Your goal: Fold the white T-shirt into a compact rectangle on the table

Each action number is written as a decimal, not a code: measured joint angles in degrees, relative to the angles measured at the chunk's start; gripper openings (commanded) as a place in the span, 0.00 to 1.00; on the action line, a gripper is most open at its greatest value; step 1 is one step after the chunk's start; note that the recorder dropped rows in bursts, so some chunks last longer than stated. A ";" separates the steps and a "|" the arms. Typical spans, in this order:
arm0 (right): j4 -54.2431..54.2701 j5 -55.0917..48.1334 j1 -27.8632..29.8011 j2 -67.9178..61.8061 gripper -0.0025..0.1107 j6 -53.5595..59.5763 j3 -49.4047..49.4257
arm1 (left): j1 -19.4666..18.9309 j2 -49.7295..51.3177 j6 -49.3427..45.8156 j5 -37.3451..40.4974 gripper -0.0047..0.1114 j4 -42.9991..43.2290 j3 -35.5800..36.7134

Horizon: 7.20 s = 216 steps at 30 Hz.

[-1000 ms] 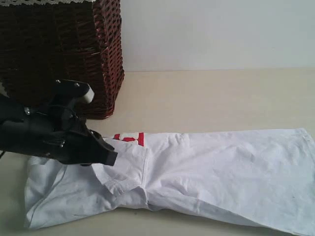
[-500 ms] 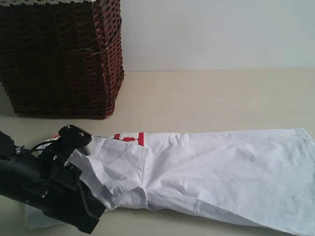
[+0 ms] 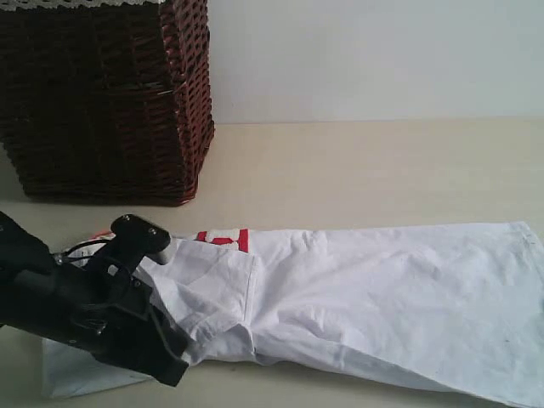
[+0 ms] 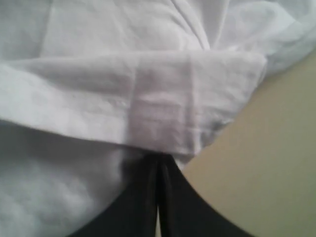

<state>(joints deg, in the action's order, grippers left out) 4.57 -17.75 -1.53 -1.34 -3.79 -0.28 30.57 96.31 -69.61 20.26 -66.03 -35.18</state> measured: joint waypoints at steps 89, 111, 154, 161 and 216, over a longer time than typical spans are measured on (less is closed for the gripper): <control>0.00 0.00 0.00 0.00 0.02 0.00 0.00 | -1.34 -0.46 1.11 -36.92 0.72 -33.42 2.32; 0.00 0.00 0.00 0.00 0.02 0.00 0.00 | -1.34 1.13 7.40 -39.63 0.75 -33.66 5.87; 0.00 0.00 0.00 0.00 0.02 0.00 0.00 | -1.45 2.40 11.21 -34.21 0.60 -30.37 5.00; 0.00 0.00 0.00 0.00 0.02 0.00 0.00 | -1.45 2.30 11.21 -33.79 0.48 -30.19 4.89; 0.00 0.00 0.00 0.00 0.02 0.00 0.00 | -1.55 -8.18 4.09 -33.23 0.71 -33.63 5.48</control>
<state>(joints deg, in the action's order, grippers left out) 4.57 -17.75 -1.53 -1.34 -3.79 -0.28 29.02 88.13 -65.52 -12.97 -99.66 -29.70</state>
